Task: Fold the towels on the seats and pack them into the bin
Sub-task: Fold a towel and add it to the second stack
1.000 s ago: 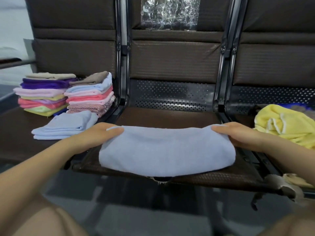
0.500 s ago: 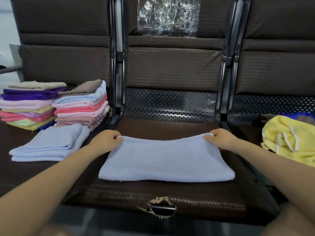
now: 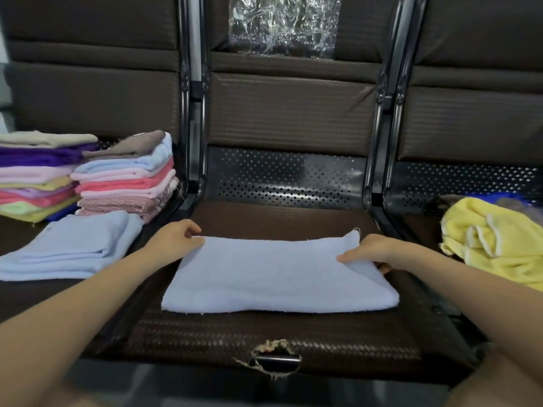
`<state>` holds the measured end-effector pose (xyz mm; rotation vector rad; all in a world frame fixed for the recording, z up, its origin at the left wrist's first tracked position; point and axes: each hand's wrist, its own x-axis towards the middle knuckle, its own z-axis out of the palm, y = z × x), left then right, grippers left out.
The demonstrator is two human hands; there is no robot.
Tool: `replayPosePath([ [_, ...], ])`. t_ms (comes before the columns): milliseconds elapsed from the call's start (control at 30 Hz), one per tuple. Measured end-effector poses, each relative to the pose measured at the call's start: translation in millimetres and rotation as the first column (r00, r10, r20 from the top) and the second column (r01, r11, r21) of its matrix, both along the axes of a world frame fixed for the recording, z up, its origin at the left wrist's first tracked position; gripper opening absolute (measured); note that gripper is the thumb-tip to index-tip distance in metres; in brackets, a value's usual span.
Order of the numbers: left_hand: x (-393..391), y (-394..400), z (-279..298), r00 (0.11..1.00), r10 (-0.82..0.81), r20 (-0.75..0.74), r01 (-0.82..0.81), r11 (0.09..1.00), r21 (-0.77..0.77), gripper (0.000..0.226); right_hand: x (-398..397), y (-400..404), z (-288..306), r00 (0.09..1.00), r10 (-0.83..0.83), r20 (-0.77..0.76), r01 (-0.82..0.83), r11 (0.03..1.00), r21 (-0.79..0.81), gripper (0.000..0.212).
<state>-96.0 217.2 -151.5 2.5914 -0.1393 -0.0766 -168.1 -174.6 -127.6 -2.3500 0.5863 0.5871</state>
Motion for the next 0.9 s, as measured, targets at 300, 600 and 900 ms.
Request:
replayPosePath([
  [300, -33, 7, 4, 0.994, 0.048, -0.102, -0.05, 0.999, -0.018, 0.037, -11, 23, 26, 0.97, -0.243, -0.026, 0.228, 0.86, 0.456, 0.048],
  [600, -43, 18, 16, 0.904, 0.101, -0.415, -0.329, 0.785, -0.525, 0.019, 3, 121, 60, 0.962, -0.264, 0.074, 0.159, 0.759, 0.632, 0.036],
  [900, -58, 52, 25, 0.85, 0.202, -0.487, -0.476, 0.692, -0.543, 0.015, 13, 244, 42, 0.993, -0.069, 0.094, -0.012, 0.74, 0.673, 0.009],
])
